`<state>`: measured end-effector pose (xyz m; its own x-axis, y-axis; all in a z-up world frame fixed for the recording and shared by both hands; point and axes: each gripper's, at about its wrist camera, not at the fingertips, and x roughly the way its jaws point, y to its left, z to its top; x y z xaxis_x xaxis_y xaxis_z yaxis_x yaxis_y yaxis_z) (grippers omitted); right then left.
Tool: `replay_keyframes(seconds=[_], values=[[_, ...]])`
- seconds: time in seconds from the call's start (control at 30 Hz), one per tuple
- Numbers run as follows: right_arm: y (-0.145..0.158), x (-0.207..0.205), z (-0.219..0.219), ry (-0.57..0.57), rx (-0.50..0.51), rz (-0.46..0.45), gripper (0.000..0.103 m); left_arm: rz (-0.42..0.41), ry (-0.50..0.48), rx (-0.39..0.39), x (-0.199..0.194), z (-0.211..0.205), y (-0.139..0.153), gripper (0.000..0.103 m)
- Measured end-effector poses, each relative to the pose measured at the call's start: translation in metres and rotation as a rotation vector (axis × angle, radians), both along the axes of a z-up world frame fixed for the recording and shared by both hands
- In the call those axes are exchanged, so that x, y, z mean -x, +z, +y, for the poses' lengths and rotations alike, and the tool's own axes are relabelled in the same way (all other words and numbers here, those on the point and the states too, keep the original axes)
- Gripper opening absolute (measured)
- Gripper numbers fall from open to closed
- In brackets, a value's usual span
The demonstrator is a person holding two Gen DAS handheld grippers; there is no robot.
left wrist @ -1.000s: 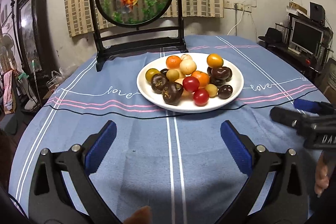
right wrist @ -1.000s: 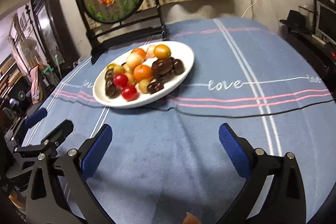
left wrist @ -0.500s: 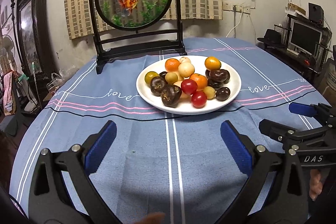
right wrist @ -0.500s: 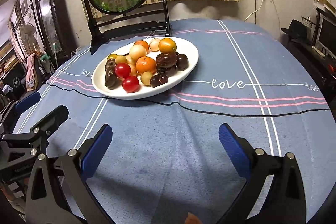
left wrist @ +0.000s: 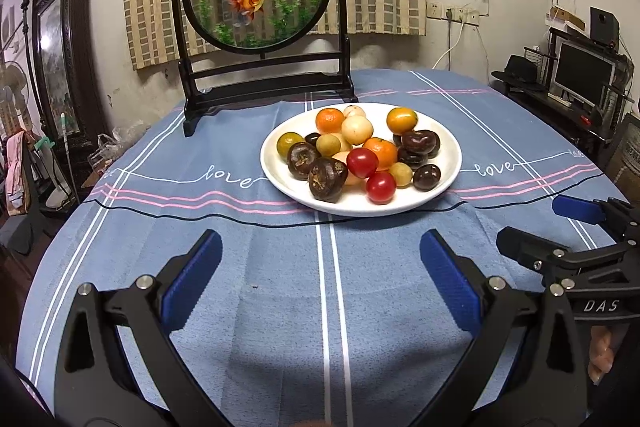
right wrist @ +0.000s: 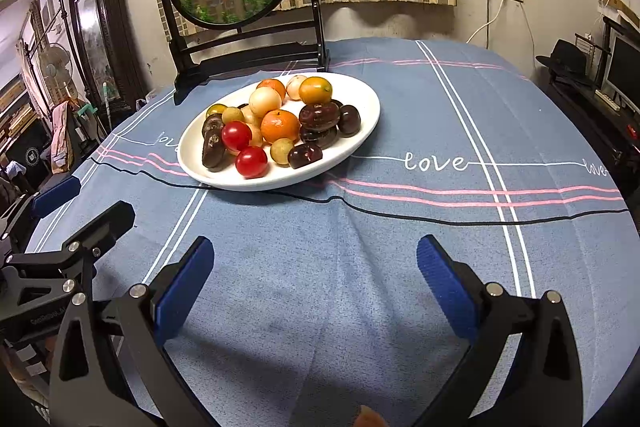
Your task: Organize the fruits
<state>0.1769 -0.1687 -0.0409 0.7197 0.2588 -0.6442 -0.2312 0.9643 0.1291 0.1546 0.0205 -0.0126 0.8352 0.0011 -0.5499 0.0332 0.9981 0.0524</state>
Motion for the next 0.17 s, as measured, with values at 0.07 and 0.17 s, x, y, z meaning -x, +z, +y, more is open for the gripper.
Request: replay_keyframes(seconds=[0.07, 0.17], values=[[0.0, 0.0, 0.0, 0.001, 0.0, 0.0, 0.102, 0.003, -0.004, 0.006, 0.0003, 0.0004, 0.0005, 0.101], [0.0, 0.0005, 0.0001, 0.002, -0.001, 0.0, 0.102, -0.001, -0.004, 0.002, 0.0006, -0.0004, 0.0005, 0.101]])
